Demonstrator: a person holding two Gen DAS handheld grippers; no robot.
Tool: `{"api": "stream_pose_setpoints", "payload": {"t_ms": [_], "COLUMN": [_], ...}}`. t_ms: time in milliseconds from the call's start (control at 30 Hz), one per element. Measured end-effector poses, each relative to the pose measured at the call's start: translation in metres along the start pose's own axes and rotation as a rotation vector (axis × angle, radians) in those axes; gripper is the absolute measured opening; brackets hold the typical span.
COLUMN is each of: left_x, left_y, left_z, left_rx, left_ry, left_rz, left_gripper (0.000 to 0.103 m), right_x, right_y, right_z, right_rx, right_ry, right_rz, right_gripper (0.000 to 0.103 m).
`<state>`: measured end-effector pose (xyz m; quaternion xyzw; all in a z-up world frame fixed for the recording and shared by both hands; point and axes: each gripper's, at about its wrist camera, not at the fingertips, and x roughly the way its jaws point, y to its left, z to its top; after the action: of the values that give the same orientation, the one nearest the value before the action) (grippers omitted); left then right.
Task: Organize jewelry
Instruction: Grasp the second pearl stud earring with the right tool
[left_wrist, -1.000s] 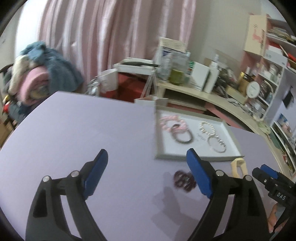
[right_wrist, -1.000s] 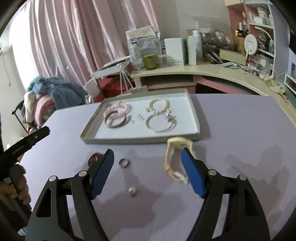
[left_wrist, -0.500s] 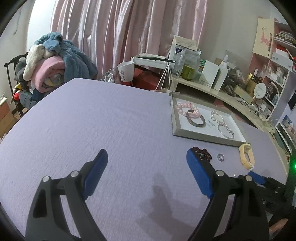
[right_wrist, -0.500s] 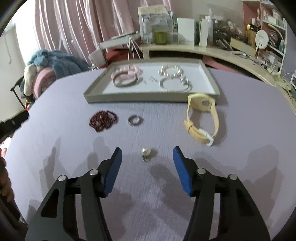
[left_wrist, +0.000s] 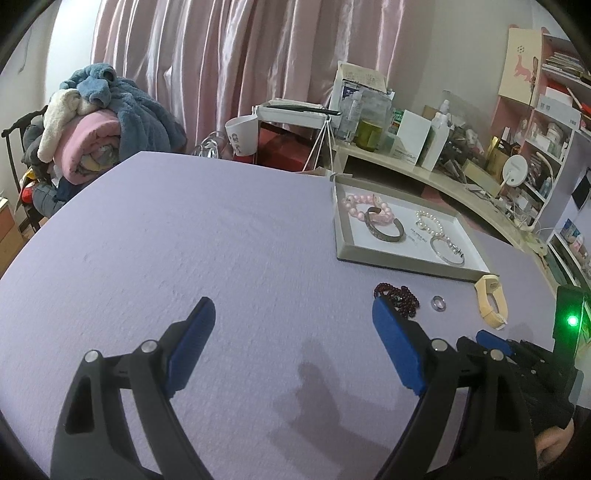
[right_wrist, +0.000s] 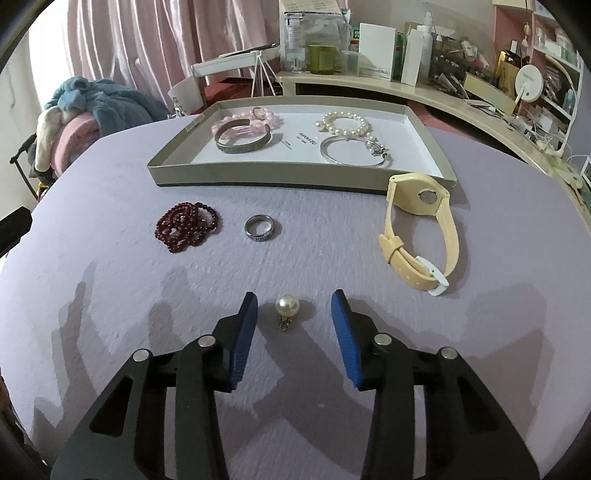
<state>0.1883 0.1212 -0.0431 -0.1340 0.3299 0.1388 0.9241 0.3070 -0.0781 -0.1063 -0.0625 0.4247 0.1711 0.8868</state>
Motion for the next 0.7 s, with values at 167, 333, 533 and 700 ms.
{"api": "stream_pose_setpoints", "payload": {"t_ms": [167,333,533,700], "left_x": [0.002,0.005,0.014,0.031], "left_y": [-0.002,-0.004,-0.015,-0.033], "left_z": [0.0,-0.001,0.001,0.002], "left_rx": [0.009,0.017,0.051,0.102], "left_ry": [0.005,0.013,0.043,0.09], "left_rz": [0.001,0.0,-0.03,-0.077], "left_gripper": [0.087,0.087,0.087,0.087], "right_x": [0.001,0.0,-0.003,-0.022], "right_y": [0.0,0.004,0.0,-0.006], "right_z": [0.001,0.0,0.001,0.008], "right_rx": [-0.012,-0.038,-0.011,0.017], "right_ry": [-0.003,-0.012,-0.001,-0.057], "right_rz": [-0.002,-0.008,0.011,0.04], "right_gripper": [0.033,0.03,0.013,0.013]}}
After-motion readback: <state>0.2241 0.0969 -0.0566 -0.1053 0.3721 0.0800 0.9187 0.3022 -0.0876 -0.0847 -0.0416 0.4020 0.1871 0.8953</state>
